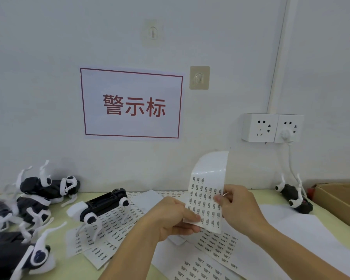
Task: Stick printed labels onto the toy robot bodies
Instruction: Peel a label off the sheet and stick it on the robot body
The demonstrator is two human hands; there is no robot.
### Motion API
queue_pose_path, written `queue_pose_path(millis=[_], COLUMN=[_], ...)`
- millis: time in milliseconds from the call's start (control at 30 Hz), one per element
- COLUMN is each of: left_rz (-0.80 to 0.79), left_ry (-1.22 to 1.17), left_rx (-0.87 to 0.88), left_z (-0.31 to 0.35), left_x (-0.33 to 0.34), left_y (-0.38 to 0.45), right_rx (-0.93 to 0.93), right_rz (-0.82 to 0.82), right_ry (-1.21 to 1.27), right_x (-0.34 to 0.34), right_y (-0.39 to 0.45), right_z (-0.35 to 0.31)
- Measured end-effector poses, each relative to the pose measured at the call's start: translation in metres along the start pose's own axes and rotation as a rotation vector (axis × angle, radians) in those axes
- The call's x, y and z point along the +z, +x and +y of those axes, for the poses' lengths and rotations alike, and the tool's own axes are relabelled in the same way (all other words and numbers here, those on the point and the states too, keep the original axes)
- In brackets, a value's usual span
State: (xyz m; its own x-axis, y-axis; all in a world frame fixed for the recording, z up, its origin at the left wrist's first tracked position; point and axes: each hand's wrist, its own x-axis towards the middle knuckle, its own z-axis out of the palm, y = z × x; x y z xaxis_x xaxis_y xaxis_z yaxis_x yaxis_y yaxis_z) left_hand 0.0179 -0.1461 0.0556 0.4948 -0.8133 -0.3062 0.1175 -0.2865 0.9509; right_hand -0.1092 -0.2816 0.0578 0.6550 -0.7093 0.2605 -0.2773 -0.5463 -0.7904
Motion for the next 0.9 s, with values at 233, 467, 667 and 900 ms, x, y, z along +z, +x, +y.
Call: queue_pose_path(millis=[233, 467, 667, 900], left_rz=[0.009, 0.320, 0.762, 0.705], left_ry=[0.098, 0.233, 0.417, 0.973], left_rx=[-0.086, 0.010, 0.351, -0.100], left_z=[-0.003, 0.005, 0.037, 0.035], left_x=[-0.002, -0.029, -0.053, -0.089], left_y=[-0.001, -0.013, -0.035, -0.053], right_rx=[-0.022, -0.041, -0.085, -0.246], right_rz=[-0.163, -0.555, -0.697, -0.336], right_ry=[-0.110, -0.242, -0.872, -1.011], right_x=[0.005, -0.011, -0.010, 0.003], right_y=[0.012, 0.039, 0.066, 0.072], right_z=[-0.004, -0.005, -0.006, -0.005])
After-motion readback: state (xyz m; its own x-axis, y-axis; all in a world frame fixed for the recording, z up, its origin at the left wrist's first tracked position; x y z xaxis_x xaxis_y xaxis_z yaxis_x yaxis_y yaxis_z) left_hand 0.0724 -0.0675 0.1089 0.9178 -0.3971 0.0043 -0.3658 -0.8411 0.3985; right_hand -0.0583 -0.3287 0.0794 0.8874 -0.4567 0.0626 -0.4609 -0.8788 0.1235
